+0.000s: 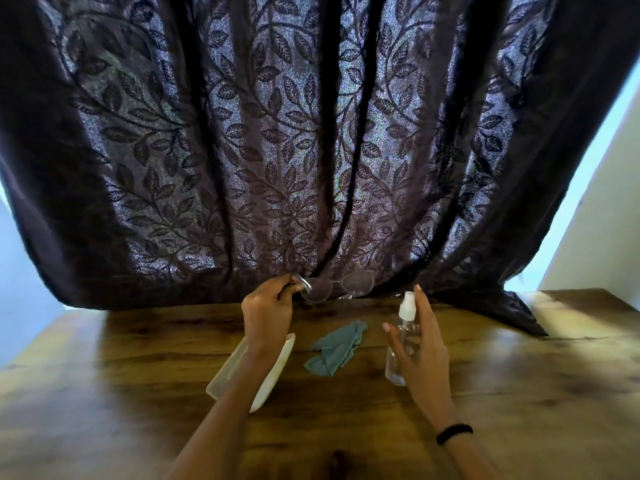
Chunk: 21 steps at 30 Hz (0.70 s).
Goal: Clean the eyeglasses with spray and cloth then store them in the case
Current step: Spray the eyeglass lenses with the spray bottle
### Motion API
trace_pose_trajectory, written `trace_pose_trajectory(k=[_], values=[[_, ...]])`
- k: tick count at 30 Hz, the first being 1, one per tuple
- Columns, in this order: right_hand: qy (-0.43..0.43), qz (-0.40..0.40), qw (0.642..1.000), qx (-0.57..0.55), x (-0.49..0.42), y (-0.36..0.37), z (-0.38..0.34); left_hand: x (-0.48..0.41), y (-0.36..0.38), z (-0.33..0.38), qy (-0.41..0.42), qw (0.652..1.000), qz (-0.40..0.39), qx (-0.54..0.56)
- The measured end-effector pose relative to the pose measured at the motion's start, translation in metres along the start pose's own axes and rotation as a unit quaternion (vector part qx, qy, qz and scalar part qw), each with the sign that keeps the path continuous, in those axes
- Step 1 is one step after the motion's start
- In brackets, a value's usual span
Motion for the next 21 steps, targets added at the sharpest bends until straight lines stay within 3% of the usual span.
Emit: trace_pose_trajectory(k=[6, 11, 14, 21], values=[[0.123, -0.054, 0.989, -0.053, 0.012, 0.004, 0.036, 0.002, 0.0, 0.001, 0.009, 1.0, -0.009, -0.001], [0.156, -0.061, 0.985, -0.047, 0.012, 0.002, 0.038, 0.004, 0.001, -0.001, 0.013, 1.0, -0.009, 0.005], [0.148, -0.058, 0.987, -0.026, 0.008, -0.001, 0.027, 0.003, 0.004, -0.005, 0.004, 1.0, -0.006, 0.01], [0.057, 0.035, 0.995, -0.077, -0.036, -0.015, -0.018, 0.003, 0.007, -0.008, -0.016, 0.998, 0.018, 0.052]])
Point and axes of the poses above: each hand's wrist, its own x-axis away from the middle knuckle, its own y-axis out of the palm, z = x × y, the point moved 1 cm from there along -x, towards the middle knuckle, and after that the axes turned 3 degrees about -z, right-handed, at the moved point
